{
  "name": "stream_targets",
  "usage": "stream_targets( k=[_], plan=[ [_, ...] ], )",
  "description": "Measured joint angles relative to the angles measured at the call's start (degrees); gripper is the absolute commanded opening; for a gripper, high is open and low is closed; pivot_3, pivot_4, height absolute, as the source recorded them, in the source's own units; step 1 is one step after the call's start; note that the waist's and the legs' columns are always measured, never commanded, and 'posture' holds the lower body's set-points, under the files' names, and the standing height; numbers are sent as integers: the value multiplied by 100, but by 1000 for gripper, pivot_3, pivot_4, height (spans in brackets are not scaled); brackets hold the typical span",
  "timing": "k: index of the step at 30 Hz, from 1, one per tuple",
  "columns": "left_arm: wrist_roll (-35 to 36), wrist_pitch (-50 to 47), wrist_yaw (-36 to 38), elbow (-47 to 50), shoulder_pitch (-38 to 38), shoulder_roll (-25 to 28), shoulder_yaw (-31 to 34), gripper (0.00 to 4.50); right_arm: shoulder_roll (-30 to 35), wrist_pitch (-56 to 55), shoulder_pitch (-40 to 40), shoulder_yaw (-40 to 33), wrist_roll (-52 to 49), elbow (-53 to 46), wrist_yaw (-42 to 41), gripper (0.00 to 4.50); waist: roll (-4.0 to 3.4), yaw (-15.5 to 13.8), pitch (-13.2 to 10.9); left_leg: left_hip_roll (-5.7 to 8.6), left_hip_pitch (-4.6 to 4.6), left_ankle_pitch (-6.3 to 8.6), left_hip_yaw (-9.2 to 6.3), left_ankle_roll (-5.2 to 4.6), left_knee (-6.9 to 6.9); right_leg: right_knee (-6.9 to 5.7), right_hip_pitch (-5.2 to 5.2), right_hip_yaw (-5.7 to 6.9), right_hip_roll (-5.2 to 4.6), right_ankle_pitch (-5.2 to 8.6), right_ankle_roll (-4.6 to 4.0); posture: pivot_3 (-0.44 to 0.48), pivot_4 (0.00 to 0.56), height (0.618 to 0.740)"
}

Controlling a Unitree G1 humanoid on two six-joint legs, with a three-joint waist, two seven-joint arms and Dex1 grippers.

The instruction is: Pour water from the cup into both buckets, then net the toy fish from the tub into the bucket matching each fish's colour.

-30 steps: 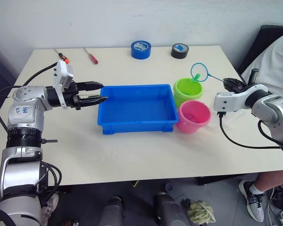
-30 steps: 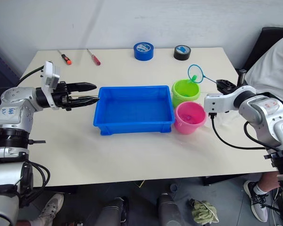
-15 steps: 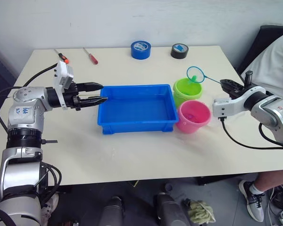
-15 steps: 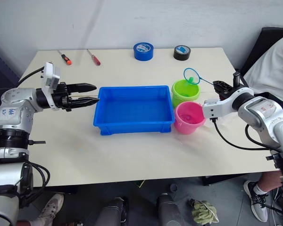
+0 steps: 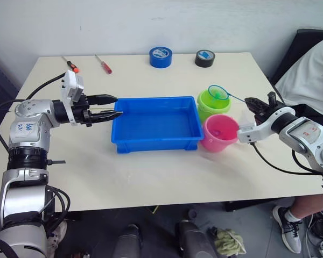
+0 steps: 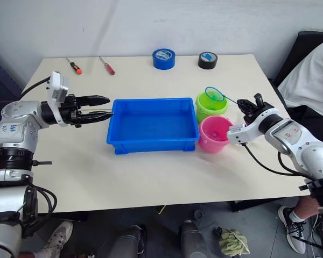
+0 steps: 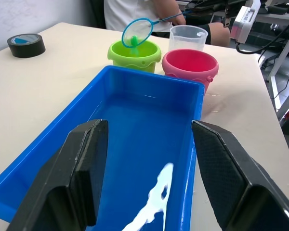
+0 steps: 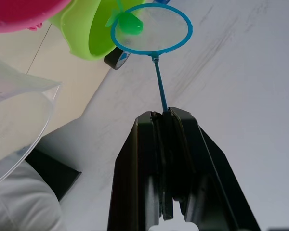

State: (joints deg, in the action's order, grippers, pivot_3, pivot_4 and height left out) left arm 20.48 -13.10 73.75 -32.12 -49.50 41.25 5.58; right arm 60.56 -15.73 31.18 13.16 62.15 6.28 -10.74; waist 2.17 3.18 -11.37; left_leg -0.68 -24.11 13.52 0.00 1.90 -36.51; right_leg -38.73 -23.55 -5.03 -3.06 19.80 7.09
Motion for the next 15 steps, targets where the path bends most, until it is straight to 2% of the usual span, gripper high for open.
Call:
stream_targets(
  k=[8,15],
  plan=[
    [0,-8,-47,34,51,16,11,3029,-162,830,-491,-12,689,-281,336,0,0,-1,0,2,0,0,0,1,-6,-8,0,-2,2,0,0,0,150,734],
    [0,-12,-61,38,52,17,11,3029,-435,1218,-561,-13,877,-395,556,0,0,3,0,-1,0,1,0,3,-35,-21,3,-5,26,0,0,0,150,734]
  ],
)
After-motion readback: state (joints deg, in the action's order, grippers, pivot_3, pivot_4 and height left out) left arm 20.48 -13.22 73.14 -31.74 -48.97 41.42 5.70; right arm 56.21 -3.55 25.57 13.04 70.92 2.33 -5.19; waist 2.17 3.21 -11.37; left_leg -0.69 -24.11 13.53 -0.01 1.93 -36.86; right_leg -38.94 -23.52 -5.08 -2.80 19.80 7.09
